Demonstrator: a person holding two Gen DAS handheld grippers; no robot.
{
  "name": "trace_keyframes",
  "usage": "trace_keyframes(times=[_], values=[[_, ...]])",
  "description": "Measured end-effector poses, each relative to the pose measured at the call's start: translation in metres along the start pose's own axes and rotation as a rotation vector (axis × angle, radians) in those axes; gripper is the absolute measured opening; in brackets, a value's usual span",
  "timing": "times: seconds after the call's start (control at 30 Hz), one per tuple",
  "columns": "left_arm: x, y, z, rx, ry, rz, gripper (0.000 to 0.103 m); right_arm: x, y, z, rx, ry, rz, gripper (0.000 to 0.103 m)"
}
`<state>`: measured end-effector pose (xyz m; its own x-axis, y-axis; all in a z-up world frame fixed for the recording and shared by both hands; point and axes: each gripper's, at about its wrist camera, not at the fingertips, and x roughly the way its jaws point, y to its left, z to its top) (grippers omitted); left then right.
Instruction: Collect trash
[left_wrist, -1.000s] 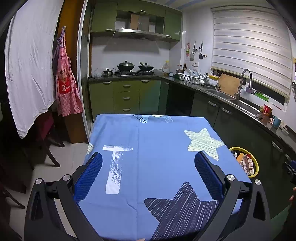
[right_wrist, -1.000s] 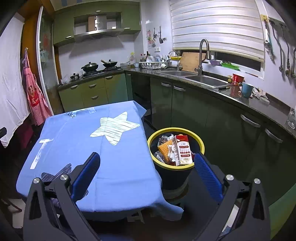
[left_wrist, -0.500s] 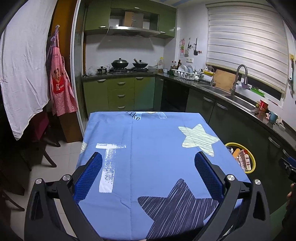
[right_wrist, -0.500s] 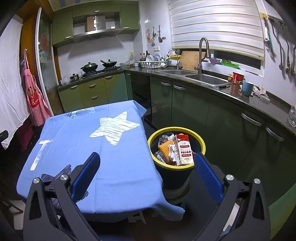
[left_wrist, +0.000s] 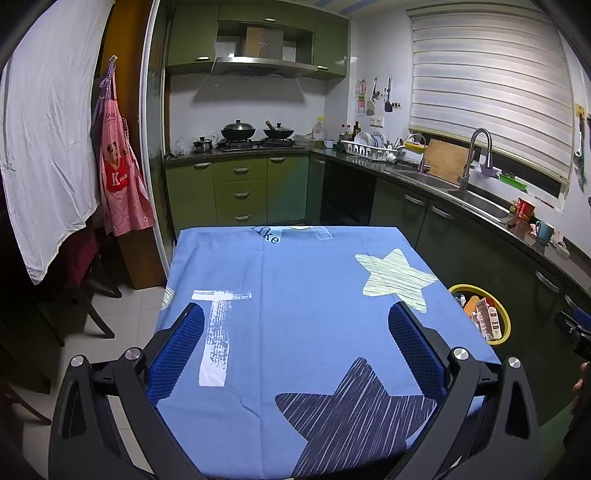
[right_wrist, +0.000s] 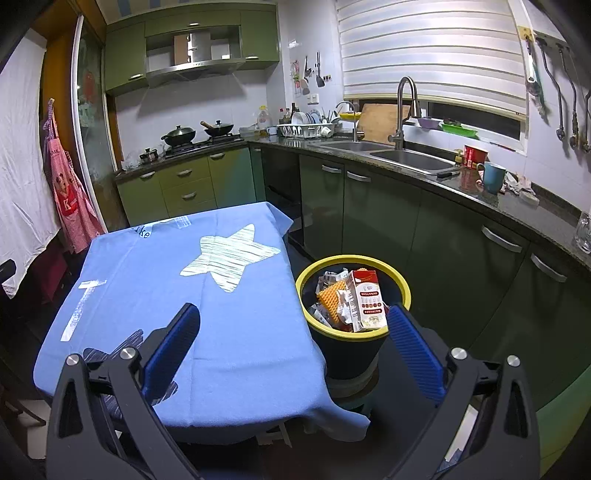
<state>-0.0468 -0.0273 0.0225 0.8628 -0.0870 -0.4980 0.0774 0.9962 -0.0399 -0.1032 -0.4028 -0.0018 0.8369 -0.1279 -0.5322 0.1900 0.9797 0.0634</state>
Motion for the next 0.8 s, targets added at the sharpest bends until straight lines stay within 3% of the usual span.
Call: trace_keyframes(times=[0.8], values=[[0.0077, -0.004, 0.0004, 0.024, 0.018, 0.0, 0.098, 0.0007, 0.0004, -0.0005, -0.002, 0.007, -0.002, 0.097]])
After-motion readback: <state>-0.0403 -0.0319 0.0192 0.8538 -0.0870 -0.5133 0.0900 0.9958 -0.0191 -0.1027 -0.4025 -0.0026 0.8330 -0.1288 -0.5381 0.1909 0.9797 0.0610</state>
